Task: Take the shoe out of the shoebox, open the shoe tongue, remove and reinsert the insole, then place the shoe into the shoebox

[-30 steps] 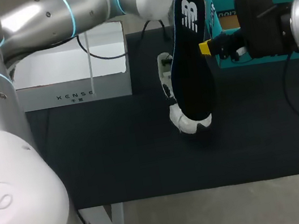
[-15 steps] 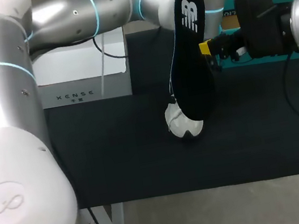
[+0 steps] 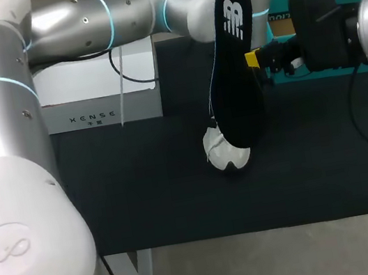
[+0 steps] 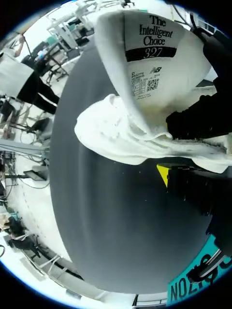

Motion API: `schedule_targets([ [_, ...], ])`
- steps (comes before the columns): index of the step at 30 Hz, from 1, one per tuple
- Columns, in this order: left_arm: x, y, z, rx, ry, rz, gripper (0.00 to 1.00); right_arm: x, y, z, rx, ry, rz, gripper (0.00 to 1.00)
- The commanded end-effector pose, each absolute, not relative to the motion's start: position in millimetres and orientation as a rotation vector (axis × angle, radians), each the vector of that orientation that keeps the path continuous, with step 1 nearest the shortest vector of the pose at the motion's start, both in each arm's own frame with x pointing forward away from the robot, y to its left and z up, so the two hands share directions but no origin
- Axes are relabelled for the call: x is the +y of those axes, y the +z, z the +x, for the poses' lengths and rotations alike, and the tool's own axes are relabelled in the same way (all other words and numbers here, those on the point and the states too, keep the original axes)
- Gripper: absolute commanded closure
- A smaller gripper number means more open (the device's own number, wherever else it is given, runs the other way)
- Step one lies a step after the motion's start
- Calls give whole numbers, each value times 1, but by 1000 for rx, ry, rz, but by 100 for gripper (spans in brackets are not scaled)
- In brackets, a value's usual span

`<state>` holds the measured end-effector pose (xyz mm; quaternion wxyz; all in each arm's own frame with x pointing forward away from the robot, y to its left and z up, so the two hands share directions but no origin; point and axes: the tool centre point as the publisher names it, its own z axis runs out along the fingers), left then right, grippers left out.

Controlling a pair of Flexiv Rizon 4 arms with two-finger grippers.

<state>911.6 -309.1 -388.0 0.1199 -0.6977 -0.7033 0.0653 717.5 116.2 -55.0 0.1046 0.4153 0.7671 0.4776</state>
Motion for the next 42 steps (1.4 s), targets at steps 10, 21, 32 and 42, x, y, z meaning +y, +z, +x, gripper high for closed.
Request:
schedule_targets([
  [10, -291, -337, 922, -2405, 443, -1854, 0, 117, -57, 719, 2260, 1412, 1225, 100],
  [21, -288, -286, 931, -2617, 678, -2016, 0, 117, -57, 719, 2260, 1412, 1225, 100],
  [32, -282, -263, 932, -2654, 864, -2227, 0, 106, -32, 765, 2247, 1647, 1514, 100],
  [42, -279, -247, 937, -2659, 944, -2270, 0, 106, -32, 765, 2247, 1647, 1514, 100],
])
